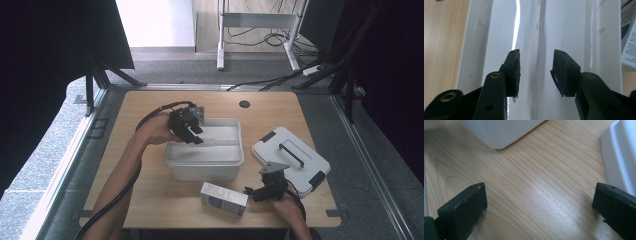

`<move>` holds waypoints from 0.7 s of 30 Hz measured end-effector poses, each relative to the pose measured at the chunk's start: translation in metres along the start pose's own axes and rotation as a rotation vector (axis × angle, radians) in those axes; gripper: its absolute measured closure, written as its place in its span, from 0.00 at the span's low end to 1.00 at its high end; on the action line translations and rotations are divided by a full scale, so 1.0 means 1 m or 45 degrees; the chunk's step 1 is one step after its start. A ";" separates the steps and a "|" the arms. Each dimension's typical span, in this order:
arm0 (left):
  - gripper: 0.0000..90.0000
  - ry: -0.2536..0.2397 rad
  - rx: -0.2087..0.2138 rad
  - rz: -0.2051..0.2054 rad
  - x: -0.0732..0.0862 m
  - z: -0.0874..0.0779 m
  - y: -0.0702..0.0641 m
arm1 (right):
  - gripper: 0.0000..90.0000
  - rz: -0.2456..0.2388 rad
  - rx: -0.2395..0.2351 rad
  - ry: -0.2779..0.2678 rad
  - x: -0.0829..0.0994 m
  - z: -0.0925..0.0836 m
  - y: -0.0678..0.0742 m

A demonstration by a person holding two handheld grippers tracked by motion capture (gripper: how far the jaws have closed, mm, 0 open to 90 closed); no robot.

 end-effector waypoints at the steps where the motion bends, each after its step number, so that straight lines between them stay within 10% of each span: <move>1: 0.70 0.000 0.000 0.000 0.000 0.000 0.000 | 0.00 0.000 -0.001 0.000 0.000 0.000 0.000; 11: 0.94 0.109 0.048 0.054 -0.006 0.024 0.003 | 0.00 0.001 -0.001 0.000 0.000 0.000 0.000; 21: 0.99 0.077 0.061 0.061 -0.005 0.022 0.004 | 0.00 0.000 0.000 0.000 0.000 0.000 0.000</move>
Point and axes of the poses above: each handheld gripper's, and its own axes: z roughly forward along the jaws, x roughly out of its underside, y roughly to its left, the point moved 3 cm from there along z, roughly forward along the jaws
